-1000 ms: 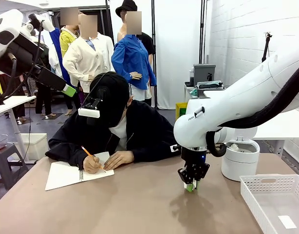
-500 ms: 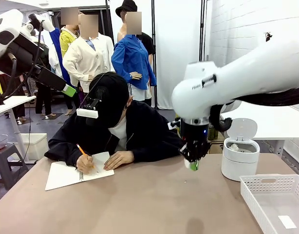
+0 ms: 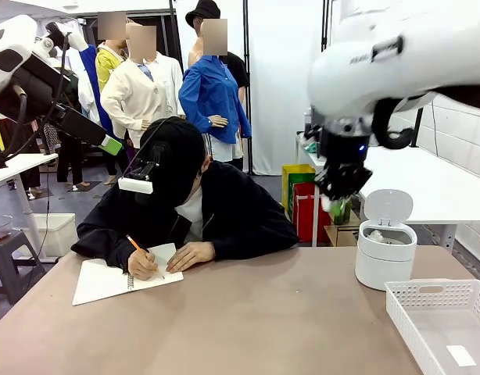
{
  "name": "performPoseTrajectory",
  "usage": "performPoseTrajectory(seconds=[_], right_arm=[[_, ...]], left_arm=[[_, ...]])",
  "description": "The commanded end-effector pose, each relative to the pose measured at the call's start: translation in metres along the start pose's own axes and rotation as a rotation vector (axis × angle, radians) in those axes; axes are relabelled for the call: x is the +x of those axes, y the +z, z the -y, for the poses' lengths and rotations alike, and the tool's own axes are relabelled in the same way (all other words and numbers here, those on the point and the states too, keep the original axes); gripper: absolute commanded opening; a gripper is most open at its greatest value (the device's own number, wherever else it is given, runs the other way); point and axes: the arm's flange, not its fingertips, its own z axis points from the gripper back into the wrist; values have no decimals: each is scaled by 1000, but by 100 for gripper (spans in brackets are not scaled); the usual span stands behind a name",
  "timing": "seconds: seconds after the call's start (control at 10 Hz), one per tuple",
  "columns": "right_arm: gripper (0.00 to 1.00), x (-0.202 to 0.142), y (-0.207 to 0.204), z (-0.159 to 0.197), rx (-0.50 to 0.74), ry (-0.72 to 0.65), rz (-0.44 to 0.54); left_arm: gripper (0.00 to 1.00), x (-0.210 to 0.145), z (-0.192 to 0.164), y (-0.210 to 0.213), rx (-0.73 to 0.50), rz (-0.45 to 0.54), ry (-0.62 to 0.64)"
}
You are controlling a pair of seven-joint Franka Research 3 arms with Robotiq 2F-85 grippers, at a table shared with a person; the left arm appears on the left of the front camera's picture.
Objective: Sort the paper based on its condition.
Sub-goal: If a person hands you a paper, place it in the Organizing basket , and if it's crumpled, put it in the Trash can.
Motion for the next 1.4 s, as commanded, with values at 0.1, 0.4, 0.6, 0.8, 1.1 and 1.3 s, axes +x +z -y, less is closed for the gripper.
performPoseTrajectory(seconds=[0.1,0.4,0.6,0.8,1.1,1.3], right_arm=[[1,15,5,60,35,-164,-13],[1,24,-15,129,77,-274,-64],[1,25,-27,153,61,-350,-20],[1,16,-26,145,42,-280,-55],[1,38,-47,159,31,-294,-119],[1,71,-70,174,30,-310,-172]], left_arm=[[100,-1,-1,0,-3,5,2],[100,-1,-1,0,-3,5,2],[100,-1,-1,0,-3,5,2],[100,-1,-1,0,-3,5,2],[100,-1,-1,0,-3,5,2],[100,-1,-1,0,-3,5,2]])
